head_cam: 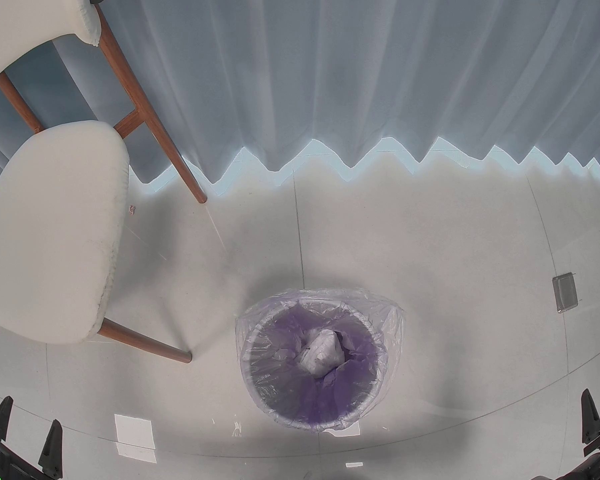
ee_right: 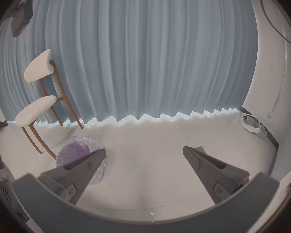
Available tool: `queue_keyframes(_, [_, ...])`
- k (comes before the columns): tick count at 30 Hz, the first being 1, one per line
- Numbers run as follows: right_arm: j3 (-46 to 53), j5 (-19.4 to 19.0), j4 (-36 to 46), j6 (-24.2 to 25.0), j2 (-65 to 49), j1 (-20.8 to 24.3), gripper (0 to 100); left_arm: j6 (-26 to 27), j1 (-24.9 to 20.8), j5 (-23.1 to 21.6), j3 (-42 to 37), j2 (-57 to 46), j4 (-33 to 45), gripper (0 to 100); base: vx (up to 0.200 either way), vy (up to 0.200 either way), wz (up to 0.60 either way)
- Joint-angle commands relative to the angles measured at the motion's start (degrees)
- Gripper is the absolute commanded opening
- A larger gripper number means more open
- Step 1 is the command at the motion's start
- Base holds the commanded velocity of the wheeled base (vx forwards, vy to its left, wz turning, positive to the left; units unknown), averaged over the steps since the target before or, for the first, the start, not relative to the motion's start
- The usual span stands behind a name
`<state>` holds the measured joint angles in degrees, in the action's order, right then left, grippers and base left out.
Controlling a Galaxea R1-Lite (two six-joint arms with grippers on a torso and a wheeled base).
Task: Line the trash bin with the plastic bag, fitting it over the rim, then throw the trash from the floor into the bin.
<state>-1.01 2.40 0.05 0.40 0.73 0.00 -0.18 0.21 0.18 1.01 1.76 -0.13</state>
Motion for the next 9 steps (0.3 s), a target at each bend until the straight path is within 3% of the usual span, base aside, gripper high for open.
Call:
queue_keyframes(1, [1.0,0.0,0.0,-0.1,-0.7,0.0,100,-0.1,-0.2,0.1,-1.0,-1.8,0.0,100,0.0,0.0,0.0])
queue_keyframes(9, [1.0,0.0,0.0,-0.2,-0.6,0.0,100,0.2,-0.2,0.1,-1.0,-1.8,0.2,100,0.0,0.0,0.0])
